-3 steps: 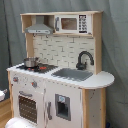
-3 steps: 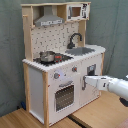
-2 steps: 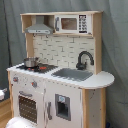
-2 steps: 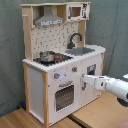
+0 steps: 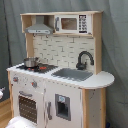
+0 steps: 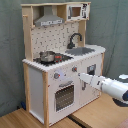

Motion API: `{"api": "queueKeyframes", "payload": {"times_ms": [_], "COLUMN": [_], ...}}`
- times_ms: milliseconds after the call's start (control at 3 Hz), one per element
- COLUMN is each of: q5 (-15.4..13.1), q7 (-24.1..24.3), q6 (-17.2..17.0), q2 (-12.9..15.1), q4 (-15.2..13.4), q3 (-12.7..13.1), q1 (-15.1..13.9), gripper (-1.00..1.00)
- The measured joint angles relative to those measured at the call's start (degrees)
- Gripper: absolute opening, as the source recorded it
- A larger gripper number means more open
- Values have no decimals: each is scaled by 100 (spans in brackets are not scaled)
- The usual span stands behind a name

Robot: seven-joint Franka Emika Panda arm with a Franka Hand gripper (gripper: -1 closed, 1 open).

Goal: Play with the kitchen

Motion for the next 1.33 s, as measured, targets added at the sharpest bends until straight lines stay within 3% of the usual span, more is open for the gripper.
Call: {"api": "queueKeyframes", "payload": {"times_ms": [1333], "q5": [0], "q7": [1991], "q6": [1099], "q2": [-1], "q4": [96], "q3": [105], "q1": [-777], "gripper": [100]}}
